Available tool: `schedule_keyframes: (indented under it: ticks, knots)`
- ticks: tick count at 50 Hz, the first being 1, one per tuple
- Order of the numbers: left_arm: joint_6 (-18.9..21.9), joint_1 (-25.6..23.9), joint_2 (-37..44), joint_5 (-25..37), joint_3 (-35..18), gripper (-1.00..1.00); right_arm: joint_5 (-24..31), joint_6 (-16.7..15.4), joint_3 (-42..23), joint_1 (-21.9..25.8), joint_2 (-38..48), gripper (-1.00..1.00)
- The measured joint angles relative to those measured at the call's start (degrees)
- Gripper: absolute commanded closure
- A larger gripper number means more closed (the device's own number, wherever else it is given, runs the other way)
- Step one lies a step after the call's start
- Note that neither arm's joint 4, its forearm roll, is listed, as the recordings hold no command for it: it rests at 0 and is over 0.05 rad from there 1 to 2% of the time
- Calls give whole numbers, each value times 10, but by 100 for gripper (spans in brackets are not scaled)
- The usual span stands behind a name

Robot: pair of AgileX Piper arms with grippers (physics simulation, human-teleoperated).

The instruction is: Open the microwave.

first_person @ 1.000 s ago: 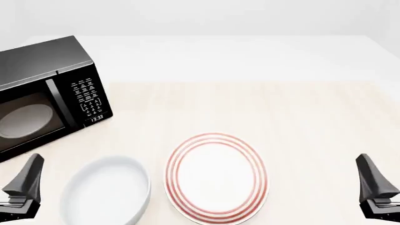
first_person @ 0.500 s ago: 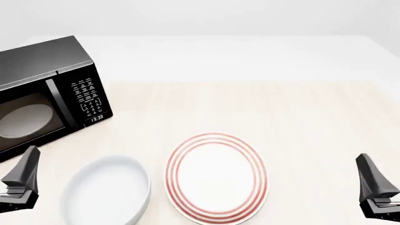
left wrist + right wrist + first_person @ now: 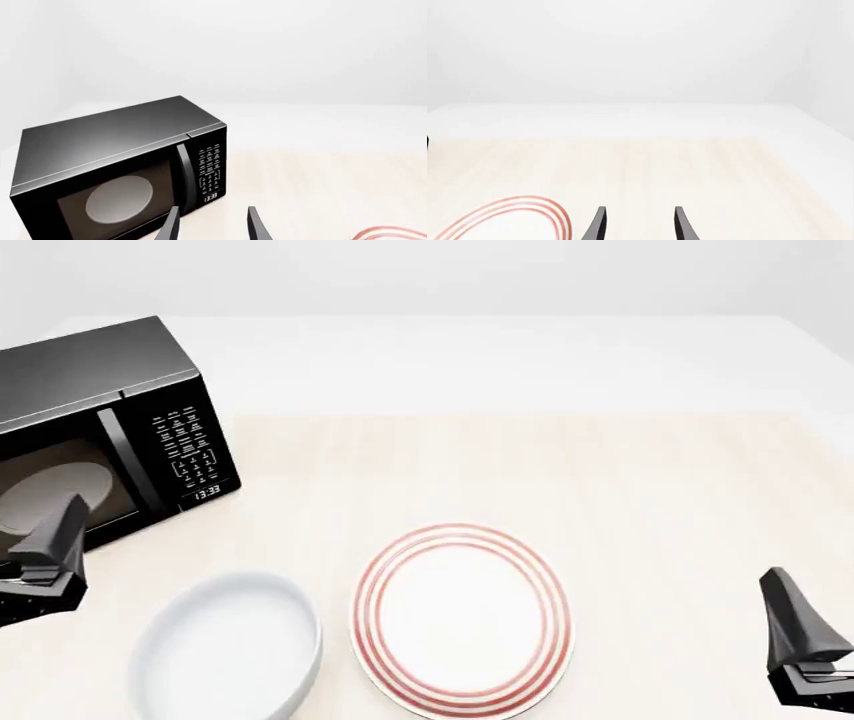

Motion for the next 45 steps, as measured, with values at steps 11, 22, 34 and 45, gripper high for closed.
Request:
schedule_keyframes:
  ticks: [11, 22, 34, 45]
  knots:
    - [-4, 7, 72, -47, -15, -100, 0, 0, 0, 0, 0, -100]
    - [-2, 19, 125, -80, -27, -100, 0, 0, 0, 0, 0, -100]
    - [5, 35, 176, -114, -32, -100, -1, 0, 0, 0, 1, -100]
    - [6, 45, 231, -156, -30, -100, -1, 0, 0, 0, 1, -100]
